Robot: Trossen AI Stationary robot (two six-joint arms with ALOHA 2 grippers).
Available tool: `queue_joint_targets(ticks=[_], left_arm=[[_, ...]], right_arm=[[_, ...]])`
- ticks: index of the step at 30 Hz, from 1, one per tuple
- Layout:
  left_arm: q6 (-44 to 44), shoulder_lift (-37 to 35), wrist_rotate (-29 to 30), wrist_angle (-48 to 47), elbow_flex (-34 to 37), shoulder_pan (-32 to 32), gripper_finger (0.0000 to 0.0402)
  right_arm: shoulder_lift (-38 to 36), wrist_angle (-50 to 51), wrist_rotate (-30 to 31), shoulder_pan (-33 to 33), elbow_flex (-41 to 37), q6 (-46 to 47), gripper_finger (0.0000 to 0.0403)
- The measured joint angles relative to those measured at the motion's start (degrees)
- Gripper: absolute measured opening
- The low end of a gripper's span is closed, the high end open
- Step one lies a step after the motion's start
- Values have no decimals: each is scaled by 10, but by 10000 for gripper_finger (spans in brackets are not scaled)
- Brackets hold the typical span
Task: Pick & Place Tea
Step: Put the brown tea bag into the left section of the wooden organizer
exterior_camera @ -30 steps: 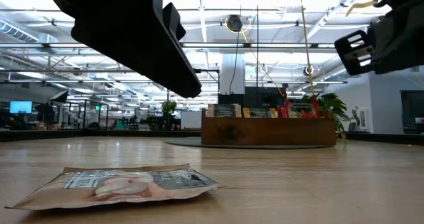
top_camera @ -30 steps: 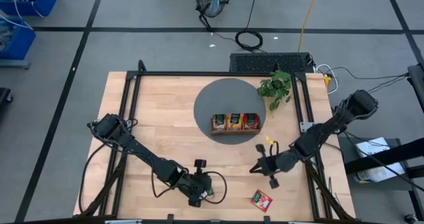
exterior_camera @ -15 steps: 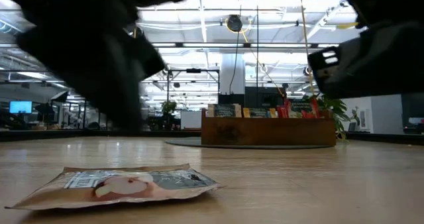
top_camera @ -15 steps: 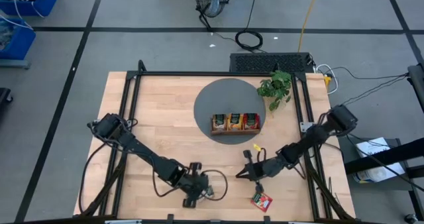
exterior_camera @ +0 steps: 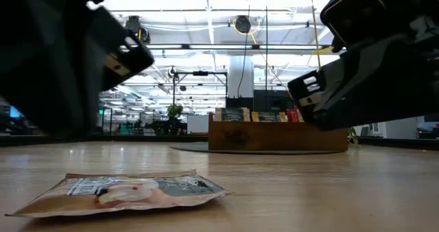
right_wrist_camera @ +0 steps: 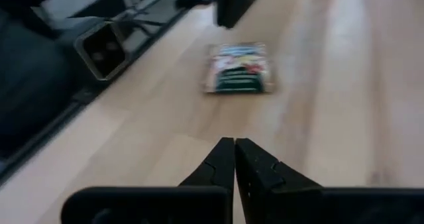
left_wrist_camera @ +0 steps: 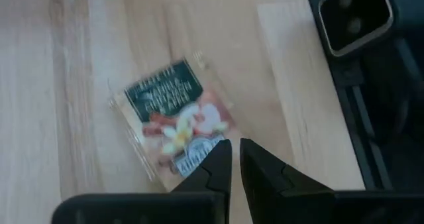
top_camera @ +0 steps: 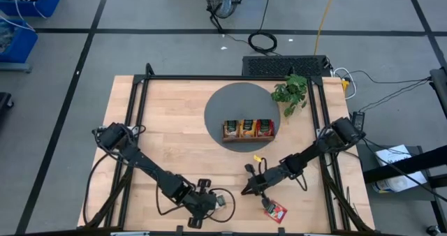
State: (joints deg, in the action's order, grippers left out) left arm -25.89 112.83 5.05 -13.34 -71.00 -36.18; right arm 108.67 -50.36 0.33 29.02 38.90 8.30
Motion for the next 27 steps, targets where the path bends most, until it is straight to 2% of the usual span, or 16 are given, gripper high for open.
queue_joint_targets(ticks=[3,9,14,17,21,27], left_arm=[[15,7,-4,3,1,7,35],[17,20,-31,20,1,22,35],[22,34,-44,30,0,34,35],[42,44,-61,50,0,42,35],[78,49,-80,63,0,51,35],[129,49,-79,70,0,67,35]], right_arm=[[0,0,-20,-5,1,15,21],[0,-8,-20,-22,2,60,51],[0,-17,-23,-54,1,169,74],[0,0,-52,-69,1,221,85],[0,16,-66,-73,1,240,98],[0,28,-65,-74,1,271,111]])
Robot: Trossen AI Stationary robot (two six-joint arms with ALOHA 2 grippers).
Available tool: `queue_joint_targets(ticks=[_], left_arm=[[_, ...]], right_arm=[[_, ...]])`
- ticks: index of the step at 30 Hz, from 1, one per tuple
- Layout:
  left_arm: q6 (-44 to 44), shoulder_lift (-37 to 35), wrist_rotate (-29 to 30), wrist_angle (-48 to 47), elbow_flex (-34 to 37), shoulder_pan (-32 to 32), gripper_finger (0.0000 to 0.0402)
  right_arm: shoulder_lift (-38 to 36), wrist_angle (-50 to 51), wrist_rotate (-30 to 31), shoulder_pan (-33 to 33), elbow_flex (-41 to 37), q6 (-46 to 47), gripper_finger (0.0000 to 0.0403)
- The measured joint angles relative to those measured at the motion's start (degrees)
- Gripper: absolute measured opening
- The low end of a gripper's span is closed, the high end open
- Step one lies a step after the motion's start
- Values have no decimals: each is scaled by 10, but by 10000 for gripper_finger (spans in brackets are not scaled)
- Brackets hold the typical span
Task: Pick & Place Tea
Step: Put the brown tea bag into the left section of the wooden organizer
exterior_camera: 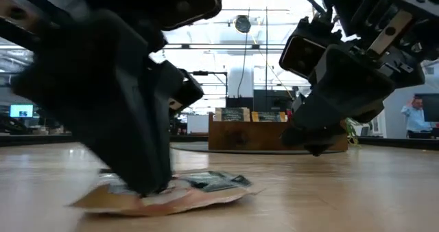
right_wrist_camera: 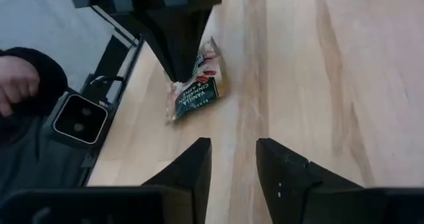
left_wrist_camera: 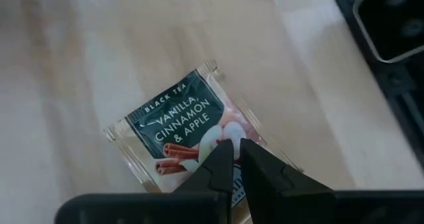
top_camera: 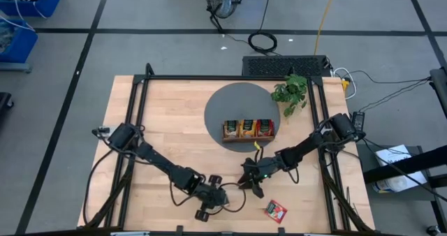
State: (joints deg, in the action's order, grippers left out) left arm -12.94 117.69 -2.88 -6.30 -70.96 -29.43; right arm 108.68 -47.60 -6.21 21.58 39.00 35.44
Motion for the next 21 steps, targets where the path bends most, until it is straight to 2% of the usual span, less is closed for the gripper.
queue_joint_targets(ticks=[4,9,21], left_arm=[[19,0,7,3,0,18,35],[-5,0,77,1,0,51,35],[-8,33,71,56,-1,81,35]], right_arm=[[-1,9,4,-3,0,33,111],[-1,10,6,-7,1,48,112],[-3,125,6,-41,1,98,110]])
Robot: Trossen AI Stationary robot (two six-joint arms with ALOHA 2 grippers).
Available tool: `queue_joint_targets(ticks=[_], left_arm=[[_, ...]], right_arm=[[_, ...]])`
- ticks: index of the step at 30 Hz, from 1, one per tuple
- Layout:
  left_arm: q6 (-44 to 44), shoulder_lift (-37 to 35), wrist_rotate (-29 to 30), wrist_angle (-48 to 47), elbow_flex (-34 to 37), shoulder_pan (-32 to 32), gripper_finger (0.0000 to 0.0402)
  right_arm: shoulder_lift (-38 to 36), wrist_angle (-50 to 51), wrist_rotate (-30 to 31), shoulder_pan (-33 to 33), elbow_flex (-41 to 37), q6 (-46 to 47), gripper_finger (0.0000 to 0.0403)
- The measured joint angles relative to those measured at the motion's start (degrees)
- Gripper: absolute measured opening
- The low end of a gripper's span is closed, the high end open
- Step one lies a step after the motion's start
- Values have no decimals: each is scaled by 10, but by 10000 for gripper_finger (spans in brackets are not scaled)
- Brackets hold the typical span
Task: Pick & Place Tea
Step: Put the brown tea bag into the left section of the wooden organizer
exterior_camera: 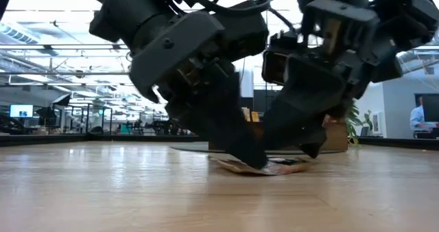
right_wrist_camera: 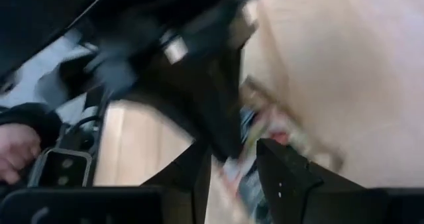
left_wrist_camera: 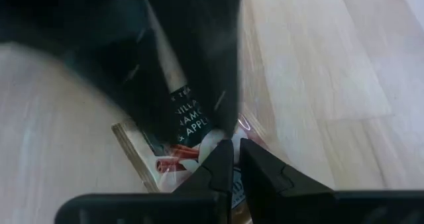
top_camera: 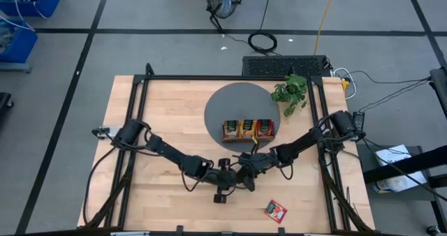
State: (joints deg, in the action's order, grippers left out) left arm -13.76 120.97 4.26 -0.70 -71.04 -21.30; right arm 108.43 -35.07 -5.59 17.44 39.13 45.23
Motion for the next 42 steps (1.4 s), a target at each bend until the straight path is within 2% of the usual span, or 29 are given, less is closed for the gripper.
queue_joint_targets(ticks=[3,8,13,17,20,25,34,42], left_arm=[[2,6,-4,10,0,1,35],[6,7,-8,15,0,1,35],[8,7,-8,14,0,1,35],[15,8,-9,25,1,2,35],[21,9,-10,40,2,3,35],[23,10,-11,56,2,6,35],[29,11,-12,89,3,24,35],[28,11,-10,120,3,36,35]], right_arm=[[-2,23,-4,-6,0,4,110],[-42,55,-3,-17,0,-48,110],[-136,208,-5,-16,-4,-91,109],[-187,276,34,-12,-2,-56,109],[-185,270,38,-8,-3,-20,109],[-152,267,-7,-8,-2,15,109],[-72,160,-78,-9,1,36,109],[-68,167,-80,-9,0,38,109]])
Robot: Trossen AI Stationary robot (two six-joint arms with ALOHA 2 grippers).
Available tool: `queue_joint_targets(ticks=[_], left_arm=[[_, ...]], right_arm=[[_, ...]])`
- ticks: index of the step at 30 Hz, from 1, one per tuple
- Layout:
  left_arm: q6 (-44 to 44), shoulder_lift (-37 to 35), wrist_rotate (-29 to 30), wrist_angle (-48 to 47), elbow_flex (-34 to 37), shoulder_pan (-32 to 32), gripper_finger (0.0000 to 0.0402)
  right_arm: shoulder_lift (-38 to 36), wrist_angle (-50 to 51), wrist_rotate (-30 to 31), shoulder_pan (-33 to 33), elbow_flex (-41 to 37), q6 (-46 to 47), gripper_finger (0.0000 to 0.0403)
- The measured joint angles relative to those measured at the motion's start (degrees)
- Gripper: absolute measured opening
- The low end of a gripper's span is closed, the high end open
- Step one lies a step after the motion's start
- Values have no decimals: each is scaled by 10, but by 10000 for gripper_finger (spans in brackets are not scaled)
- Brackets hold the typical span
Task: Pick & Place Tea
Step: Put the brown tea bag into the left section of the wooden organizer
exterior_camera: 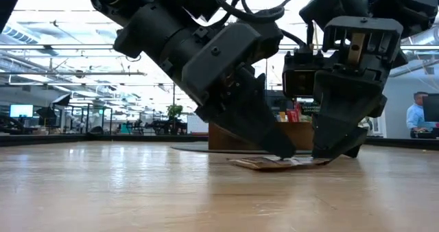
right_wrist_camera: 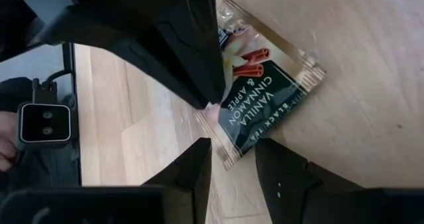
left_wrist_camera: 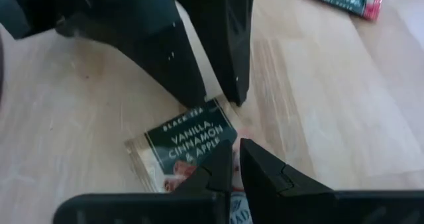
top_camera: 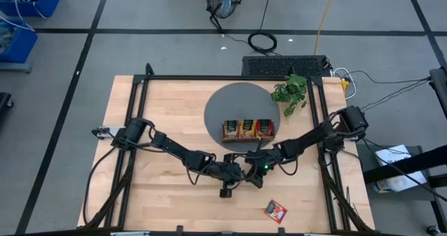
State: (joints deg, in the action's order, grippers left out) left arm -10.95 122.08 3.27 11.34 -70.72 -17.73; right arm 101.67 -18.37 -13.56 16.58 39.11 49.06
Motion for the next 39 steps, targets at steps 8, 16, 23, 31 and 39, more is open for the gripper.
queue_joint_targets(ticks=[8,16,23,31,39], left_arm=[[7,0,0,10,0,0,35],[10,-39,-3,-67,-2,-7,35],[-26,-70,-5,-210,-1,-51,35],[-20,-42,2,-170,-2,-43,35],[-18,-38,3,-165,-2,-15,35]], right_arm=[[0,2,25,0,0,-21,109],[1,2,34,0,-1,-25,109],[1,1,34,0,-1,-35,109],[2,0,33,-5,-1,-34,109],[2,-1,32,-12,-1,-44,109]])
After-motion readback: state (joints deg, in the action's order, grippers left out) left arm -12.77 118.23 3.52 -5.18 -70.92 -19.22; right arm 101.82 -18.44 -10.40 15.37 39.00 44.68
